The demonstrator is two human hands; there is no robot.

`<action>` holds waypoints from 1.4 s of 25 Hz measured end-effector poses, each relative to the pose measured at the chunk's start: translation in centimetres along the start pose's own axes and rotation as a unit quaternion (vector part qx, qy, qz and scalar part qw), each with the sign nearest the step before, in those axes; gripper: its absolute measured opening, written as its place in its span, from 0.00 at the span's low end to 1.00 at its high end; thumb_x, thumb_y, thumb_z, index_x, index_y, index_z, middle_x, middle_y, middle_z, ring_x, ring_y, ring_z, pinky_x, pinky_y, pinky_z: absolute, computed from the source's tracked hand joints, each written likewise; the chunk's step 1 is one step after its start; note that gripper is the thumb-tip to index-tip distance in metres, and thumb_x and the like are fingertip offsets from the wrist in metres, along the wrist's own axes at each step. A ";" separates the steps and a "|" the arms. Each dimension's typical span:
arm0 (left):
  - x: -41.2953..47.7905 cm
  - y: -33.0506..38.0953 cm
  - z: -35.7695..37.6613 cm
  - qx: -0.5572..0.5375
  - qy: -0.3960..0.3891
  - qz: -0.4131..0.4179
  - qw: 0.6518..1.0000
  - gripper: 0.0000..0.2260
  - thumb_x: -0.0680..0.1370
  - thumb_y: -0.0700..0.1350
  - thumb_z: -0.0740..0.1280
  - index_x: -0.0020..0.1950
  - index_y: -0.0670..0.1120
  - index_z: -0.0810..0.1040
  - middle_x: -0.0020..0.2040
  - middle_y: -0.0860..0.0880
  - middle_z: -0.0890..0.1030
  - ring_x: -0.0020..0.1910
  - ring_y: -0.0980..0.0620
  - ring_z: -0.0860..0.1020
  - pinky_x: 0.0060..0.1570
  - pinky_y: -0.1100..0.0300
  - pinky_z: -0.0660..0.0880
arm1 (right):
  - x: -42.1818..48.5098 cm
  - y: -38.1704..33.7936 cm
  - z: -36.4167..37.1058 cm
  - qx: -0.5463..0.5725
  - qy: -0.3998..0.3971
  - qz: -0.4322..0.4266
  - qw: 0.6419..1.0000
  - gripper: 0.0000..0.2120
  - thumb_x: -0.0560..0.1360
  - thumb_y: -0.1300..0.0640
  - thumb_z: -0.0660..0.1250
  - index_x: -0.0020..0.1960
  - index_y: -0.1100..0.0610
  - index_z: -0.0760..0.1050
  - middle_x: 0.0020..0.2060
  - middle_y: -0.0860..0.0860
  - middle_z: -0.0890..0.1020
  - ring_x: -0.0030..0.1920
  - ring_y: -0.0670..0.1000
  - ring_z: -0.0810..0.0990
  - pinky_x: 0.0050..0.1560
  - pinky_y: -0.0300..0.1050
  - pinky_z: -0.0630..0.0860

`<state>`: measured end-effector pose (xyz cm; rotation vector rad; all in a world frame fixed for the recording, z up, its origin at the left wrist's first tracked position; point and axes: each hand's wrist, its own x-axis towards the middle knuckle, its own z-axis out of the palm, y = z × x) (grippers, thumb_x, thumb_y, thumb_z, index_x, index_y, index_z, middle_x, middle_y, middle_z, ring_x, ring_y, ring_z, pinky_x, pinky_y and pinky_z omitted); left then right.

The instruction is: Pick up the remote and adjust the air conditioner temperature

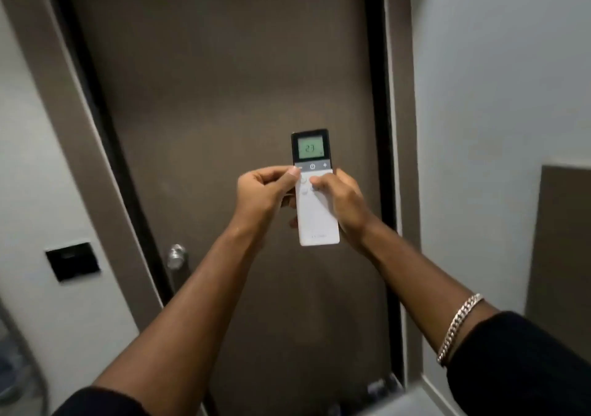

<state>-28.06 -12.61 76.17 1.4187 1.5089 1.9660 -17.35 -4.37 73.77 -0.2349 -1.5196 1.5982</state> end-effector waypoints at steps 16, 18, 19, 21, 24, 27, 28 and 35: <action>-32.3 -47.4 30.0 0.065 -0.313 -0.448 0.835 0.08 0.75 0.42 0.69 0.53 0.42 0.83 0.44 0.50 0.85 0.40 0.54 0.85 0.36 0.65 0.80 | -37.9 37.2 -34.6 -0.225 0.385 0.445 0.777 0.22 0.76 0.55 0.69 0.67 0.60 0.68 0.64 0.59 0.79 0.58 0.59 0.81 0.60 0.55 0.79; -36.7 -51.9 32.2 0.080 -0.350 -0.464 0.810 0.08 0.75 0.43 0.70 0.51 0.42 0.83 0.45 0.48 0.85 0.40 0.53 0.85 0.40 0.62 0.82 | -42.3 41.2 -36.9 -0.231 0.408 0.476 0.744 0.22 0.77 0.56 0.68 0.68 0.59 0.67 0.65 0.58 0.78 0.59 0.58 0.81 0.59 0.51 0.79; -38.9 -54.1 33.3 0.094 -0.369 -0.469 0.797 0.07 0.74 0.44 0.70 0.50 0.42 0.83 0.46 0.47 0.85 0.42 0.51 0.85 0.43 0.58 0.82 | -44.4 43.3 -37.9 -0.233 0.419 0.493 0.726 0.21 0.77 0.57 0.68 0.67 0.59 0.67 0.65 0.58 0.78 0.59 0.58 0.81 0.58 0.49 0.79; -42.4 -57.5 34.5 0.128 -0.399 -0.462 0.781 0.08 0.74 0.45 0.70 0.48 0.42 0.83 0.47 0.45 0.85 0.44 0.46 0.84 0.47 0.54 0.81 | -47.6 46.6 -39.2 -0.249 0.432 0.525 0.690 0.21 0.77 0.57 0.68 0.67 0.60 0.68 0.64 0.59 0.79 0.60 0.59 0.81 0.58 0.54 0.80; -45.5 -61.1 35.7 0.174 -0.420 -0.447 0.771 0.08 0.73 0.44 0.72 0.47 0.41 0.85 0.45 0.43 0.86 0.42 0.46 0.84 0.48 0.52 0.82 | -50.3 49.9 -40.1 -0.260 0.455 0.553 0.648 0.19 0.76 0.57 0.69 0.64 0.61 0.72 0.62 0.60 0.81 0.60 0.61 0.80 0.60 0.60 0.79; -47.0 -62.7 36.2 0.194 -0.451 -0.414 0.767 0.06 0.72 0.40 0.73 0.47 0.40 0.85 0.46 0.42 0.86 0.41 0.47 0.84 0.47 0.57 0.81 | -51.8 51.6 -40.2 -0.309 0.454 0.555 0.624 0.17 0.74 0.58 0.70 0.62 0.62 0.75 0.60 0.58 0.82 0.59 0.58 0.81 0.61 0.51 0.77; -47.2 -62.7 36.3 0.204 -0.468 -0.383 0.770 0.06 0.72 0.38 0.72 0.47 0.40 0.85 0.46 0.41 0.86 0.41 0.46 0.84 0.45 0.61 0.80 | -51.9 51.8 -40.2 -0.324 0.452 0.557 0.617 0.17 0.74 0.58 0.71 0.61 0.62 0.76 0.59 0.58 0.83 0.58 0.57 0.82 0.59 0.48 0.76; -46.7 -61.7 35.2 0.221 -0.489 -0.342 0.771 0.08 0.75 0.38 0.68 0.52 0.40 0.83 0.51 0.42 0.85 0.45 0.52 0.81 0.40 0.76 0.71 | -51.2 51.8 -40.3 -0.361 0.449 0.579 0.577 0.17 0.72 0.58 0.73 0.59 0.62 0.75 0.57 0.58 0.84 0.57 0.58 0.82 0.56 0.48 0.78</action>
